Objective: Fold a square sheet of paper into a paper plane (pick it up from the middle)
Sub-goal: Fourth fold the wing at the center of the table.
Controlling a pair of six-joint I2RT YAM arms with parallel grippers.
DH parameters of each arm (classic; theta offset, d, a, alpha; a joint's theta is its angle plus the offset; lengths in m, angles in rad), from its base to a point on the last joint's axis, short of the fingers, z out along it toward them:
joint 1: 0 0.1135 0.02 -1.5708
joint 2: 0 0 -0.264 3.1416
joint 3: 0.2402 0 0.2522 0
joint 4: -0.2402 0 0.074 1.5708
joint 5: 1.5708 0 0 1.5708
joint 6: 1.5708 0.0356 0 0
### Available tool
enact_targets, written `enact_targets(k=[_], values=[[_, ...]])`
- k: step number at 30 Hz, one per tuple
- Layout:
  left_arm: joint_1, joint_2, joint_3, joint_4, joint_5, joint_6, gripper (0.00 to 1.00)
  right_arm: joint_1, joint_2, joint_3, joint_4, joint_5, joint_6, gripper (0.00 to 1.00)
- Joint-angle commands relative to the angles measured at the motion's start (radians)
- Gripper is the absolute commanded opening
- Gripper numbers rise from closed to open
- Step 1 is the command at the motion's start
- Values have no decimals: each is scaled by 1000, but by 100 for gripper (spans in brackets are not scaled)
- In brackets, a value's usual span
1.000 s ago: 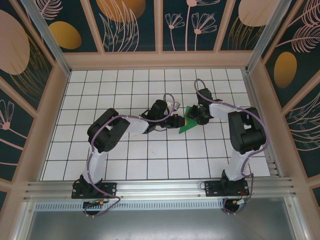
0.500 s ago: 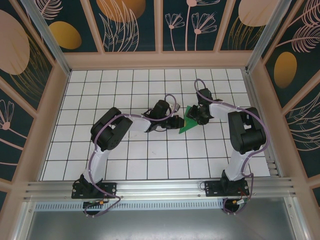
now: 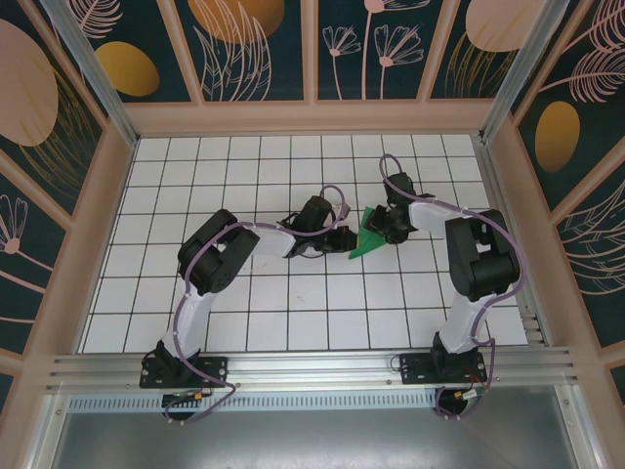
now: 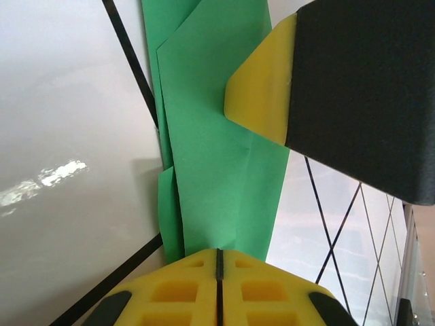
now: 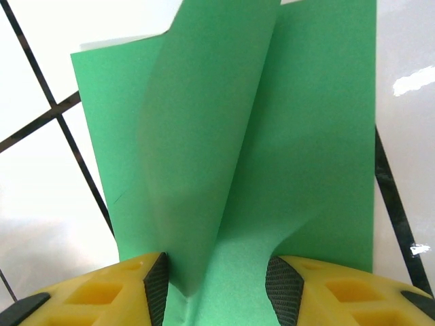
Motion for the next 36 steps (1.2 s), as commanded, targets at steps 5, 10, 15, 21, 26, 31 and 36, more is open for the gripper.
enact_targets(k=[5,10,15,21,26,31,36], values=[[-4,34,9,-114,-68,59,10,-19,-34,20,5,-22,-78,49],[-4,36,1,-129,-91,70,10,-44,-166,-18,86,-145,-111,49],[-3,35,0,-135,-99,75,10,-48,-154,-74,150,-273,-137,39],[-4,29,1,-144,-104,79,10,-52,-83,-95,215,-333,-139,29],[-4,24,1,-141,-104,73,10,-65,-51,-110,237,-355,-141,27],[-4,13,-4,-132,-101,67,10,-73,-24,-128,256,-375,-143,26],[-4,-17,-14,-112,-82,56,10,-73,-1,-139,269,-396,-150,25]])
